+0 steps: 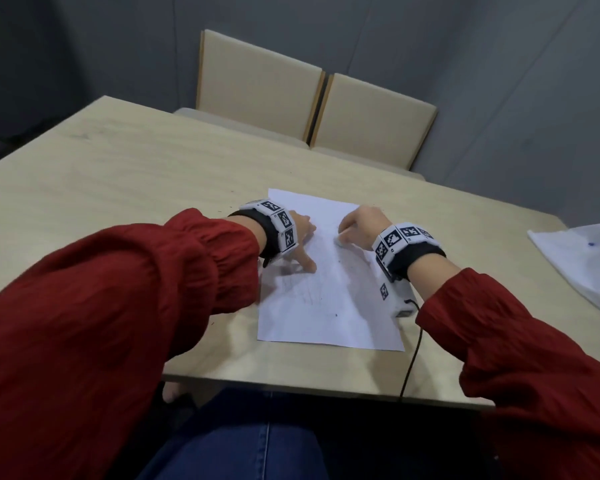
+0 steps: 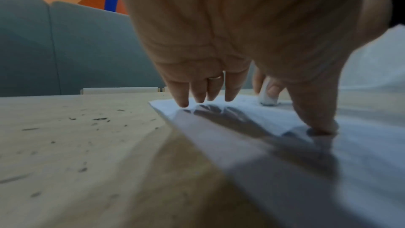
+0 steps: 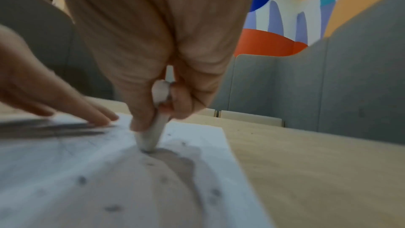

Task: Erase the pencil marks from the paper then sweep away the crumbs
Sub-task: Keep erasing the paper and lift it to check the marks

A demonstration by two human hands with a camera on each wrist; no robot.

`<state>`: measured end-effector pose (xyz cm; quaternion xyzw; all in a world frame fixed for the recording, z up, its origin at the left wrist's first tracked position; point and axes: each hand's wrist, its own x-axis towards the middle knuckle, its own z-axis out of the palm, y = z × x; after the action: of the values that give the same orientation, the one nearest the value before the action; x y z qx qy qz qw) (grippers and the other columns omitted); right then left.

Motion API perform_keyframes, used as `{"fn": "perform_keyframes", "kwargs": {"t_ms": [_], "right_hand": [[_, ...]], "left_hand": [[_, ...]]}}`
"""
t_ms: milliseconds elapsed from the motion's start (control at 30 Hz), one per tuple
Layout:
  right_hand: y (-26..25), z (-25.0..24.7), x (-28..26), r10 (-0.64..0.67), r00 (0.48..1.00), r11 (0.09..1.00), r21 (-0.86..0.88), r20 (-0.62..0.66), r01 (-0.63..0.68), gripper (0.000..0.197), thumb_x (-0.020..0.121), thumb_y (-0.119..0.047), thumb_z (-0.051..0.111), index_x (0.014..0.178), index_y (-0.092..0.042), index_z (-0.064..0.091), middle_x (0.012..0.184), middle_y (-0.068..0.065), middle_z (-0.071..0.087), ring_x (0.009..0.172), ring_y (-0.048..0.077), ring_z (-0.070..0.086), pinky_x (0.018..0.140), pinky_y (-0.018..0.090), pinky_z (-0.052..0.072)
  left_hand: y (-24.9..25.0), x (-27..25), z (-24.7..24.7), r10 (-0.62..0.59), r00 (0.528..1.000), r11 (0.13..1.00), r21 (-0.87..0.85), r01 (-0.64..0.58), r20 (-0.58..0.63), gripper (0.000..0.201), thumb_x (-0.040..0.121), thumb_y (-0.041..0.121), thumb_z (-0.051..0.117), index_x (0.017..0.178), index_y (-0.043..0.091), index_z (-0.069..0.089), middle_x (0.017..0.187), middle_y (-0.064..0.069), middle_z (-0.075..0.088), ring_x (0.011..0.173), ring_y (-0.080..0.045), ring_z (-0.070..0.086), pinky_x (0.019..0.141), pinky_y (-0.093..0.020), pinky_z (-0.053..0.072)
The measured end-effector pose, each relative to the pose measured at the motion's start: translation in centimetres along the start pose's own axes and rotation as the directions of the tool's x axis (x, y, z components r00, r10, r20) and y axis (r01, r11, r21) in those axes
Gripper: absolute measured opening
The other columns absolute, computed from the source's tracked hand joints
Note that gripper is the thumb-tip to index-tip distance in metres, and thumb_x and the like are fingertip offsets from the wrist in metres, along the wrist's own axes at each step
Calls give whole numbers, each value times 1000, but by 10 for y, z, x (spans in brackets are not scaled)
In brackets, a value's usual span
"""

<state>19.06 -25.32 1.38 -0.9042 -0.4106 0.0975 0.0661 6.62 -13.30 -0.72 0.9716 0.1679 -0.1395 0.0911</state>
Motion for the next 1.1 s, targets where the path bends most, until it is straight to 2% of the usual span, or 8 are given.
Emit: {"fn": "perform_keyframes", "kwargs": {"t_ms": [133,333,433,500,700,833,1000,1100], "right_hand": [[-9,1,7,7,996,999,41,-89,-3,19,76,-1,65,93,-6,72,88,7,66,78,22,58,64,24,42],[-12,7,23,-9,987,994,109,-161,27,23,88,-3,48,97,-8,68,99,10,67,82,21,56,64,22,38],[-12,12,30,-37,985,991,124,-167,58,18,83,0,57,95,-9,67,99,10,67,85,23,58,67,21,36],[-12,14,33,-74,982,987,126,-176,97,20,81,2,56,94,-9,68,96,10,66,80,22,56,65,20,35],[-7,13,37,-175,963,974,104,-204,200,21,78,-5,56,88,-17,71,85,7,70,78,24,63,72,35,54],[-8,13,36,-205,960,964,131,-190,232,12,76,-10,70,88,-11,71,85,6,69,78,20,59,70,30,49],[-6,15,37,-255,957,962,63,-141,266,5,80,-9,62,77,-5,61,79,13,66,72,24,53,63,30,43],[5,14,18,-348,935,935,-102,-71,340,6,83,-21,60,78,-17,60,70,-8,62,70,19,52,72,30,38]], "left_hand": [[-2,5,5,13,998,999,38,-15,68,115,71,74,64,155,13,14,162,-10,8,147,-28,17,117,-47,23],[-2,20,-10,-11,999,998,66,8,43,118,51,87,64,140,15,36,146,-7,39,122,-30,48,101,-47,42],[-1,30,-7,-31,995,996,83,23,94,130,62,80,66,155,14,3,162,-11,2,147,-31,14,117,-47,21],[-3,34,-3,-6,994,995,96,-5,114,131,66,79,63,154,14,-10,161,-11,-15,149,-30,-3,120,-49,11],[-10,44,5,45,993,997,59,-51,105,133,65,78,66,154,14,-8,162,-11,-12,149,-31,-6,119,-53,9],[-14,47,5,66,991,998,16,-68,115,134,63,77,69,154,19,-10,161,-10,-17,149,-29,-9,120,-52,6],[-14,55,10,28,990,998,58,-36,136,138,59,83,65,153,19,-15,160,-9,-22,149,-29,-12,119,-55,6],[-15,56,13,30,991,996,75,-40,132,139,59,84,63,152,19,-17,159,-9,-23,149,-29,-12,120,-53,7]]}}
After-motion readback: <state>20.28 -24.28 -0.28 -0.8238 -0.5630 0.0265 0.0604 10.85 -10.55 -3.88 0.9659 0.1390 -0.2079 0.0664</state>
